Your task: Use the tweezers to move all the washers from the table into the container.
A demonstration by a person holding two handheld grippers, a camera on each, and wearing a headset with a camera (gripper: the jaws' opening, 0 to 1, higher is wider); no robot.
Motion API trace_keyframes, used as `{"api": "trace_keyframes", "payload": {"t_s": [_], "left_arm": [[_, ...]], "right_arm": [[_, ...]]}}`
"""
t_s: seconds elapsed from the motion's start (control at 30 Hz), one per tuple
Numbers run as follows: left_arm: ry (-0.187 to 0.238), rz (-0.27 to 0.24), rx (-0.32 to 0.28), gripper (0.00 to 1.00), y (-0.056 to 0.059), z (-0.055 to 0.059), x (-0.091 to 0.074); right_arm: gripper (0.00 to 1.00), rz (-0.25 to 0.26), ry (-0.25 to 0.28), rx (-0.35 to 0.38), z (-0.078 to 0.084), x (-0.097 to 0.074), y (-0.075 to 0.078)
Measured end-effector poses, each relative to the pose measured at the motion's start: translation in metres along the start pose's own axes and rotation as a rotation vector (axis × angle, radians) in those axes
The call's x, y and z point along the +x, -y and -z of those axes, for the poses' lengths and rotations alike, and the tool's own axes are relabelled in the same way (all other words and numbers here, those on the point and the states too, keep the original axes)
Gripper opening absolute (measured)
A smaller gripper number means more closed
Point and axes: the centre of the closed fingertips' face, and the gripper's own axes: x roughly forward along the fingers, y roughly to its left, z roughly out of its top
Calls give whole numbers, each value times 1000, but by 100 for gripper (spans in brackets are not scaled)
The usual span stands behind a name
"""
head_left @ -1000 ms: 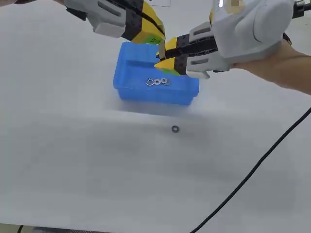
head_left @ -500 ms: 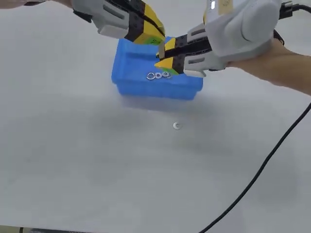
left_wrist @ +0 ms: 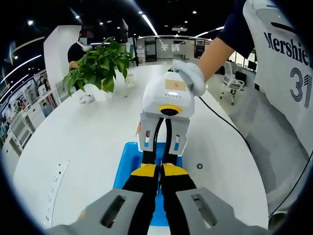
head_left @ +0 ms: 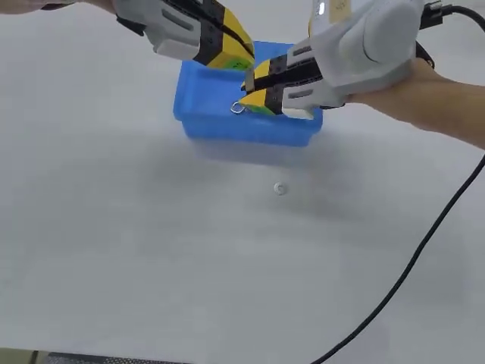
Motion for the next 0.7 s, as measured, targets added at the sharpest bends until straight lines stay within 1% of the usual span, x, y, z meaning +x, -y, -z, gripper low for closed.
{"api": "trace_keyframes", "payload": {"t_s": [0.27, 0.37, 0.63, 0.7], "left_arm": [[-2, 1, 4, 5, 1, -1, 2], [-2, 1, 10, 5, 2, -2, 1], [-4, -10, 35, 5, 5, -13, -8], [-3, -13, 42, 5, 6, -17, -10]], "right_arm": [[10, 1, -5, -1, 2, 0, -1], [11, 3, -6, -15, 1, -2, -1], [11, 13, 1, -37, -13, -11, -1], [11, 17, 0, -54, -17, -14, 0]]}}
